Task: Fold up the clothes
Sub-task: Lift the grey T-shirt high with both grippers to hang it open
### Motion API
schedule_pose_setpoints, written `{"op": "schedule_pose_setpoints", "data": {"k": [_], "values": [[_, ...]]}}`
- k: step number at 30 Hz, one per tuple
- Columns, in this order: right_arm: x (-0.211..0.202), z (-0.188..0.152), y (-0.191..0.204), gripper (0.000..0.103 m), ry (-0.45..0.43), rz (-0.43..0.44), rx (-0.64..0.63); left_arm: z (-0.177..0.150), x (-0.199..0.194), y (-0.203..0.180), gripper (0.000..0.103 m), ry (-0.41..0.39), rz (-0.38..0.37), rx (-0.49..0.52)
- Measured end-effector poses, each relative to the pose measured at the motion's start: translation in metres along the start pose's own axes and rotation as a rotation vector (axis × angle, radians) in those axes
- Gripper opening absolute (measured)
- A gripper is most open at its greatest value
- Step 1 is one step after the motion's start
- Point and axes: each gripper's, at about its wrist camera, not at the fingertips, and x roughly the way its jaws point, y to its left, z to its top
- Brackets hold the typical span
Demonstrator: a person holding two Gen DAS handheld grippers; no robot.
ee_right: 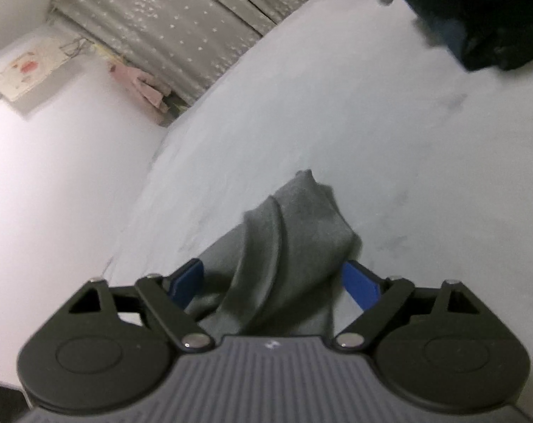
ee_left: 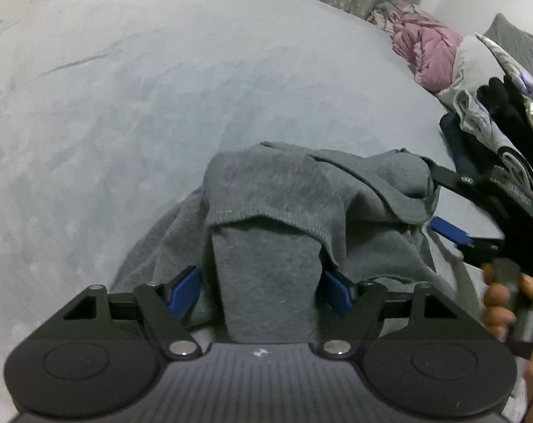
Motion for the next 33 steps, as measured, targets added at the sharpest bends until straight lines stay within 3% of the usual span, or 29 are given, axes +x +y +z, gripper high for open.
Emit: {"op": "schedule_pose_setpoints", "data": {"k": [1,3,4,9,11,17,18,23,27,33], "values": [[0.007,-0.003,0.002,0.031,0.017,0.005,-0.026,-0.002,-0.001,0.0,0.037,-0.013,-0.003,-0.001],[0.007,-0.005,0.003,0.012,0.024,0.015,-0.043,-0.005,-0.007,-0.001,0.02,-0.036,0.018,0.005],[-0.002,-0.006,0.004,0.01,0.002,0.034,-0.042,-0.006,-0.012,-0.002,0.012,-0.051,0.028,0.006],[-0.06,-0.003,0.017,0.009,-0.121,0.084,-0.062,-0.011,-0.056,-0.014,0.009,-0.184,0.098,0.018],[-0.103,0.001,0.03,0.009,-0.21,0.11,-0.087,-0.011,-0.075,-0.018,0.008,-0.236,0.107,0.028],[-0.223,-0.007,0.092,0.009,-0.442,0.173,-0.229,-0.019,-0.171,-0.038,0.008,-0.484,0.105,0.114],[-0.24,-0.012,0.104,0.009,-0.479,0.176,-0.257,-0.022,-0.197,-0.045,0.008,-0.553,0.111,0.146],[-0.318,-0.04,0.162,0.009,-0.646,0.181,-0.369,-0.028,-0.263,-0.055,0.009,-0.687,0.091,0.179],[-0.36,-0.054,0.194,0.009,-0.715,0.191,-0.431,-0.027,-0.328,-0.063,0.009,-0.808,0.067,0.205],[-0.427,-0.072,0.232,0.009,-0.838,0.2,-0.53,-0.023,-0.391,-0.081,0.009,-0.934,0.022,0.236]]}}
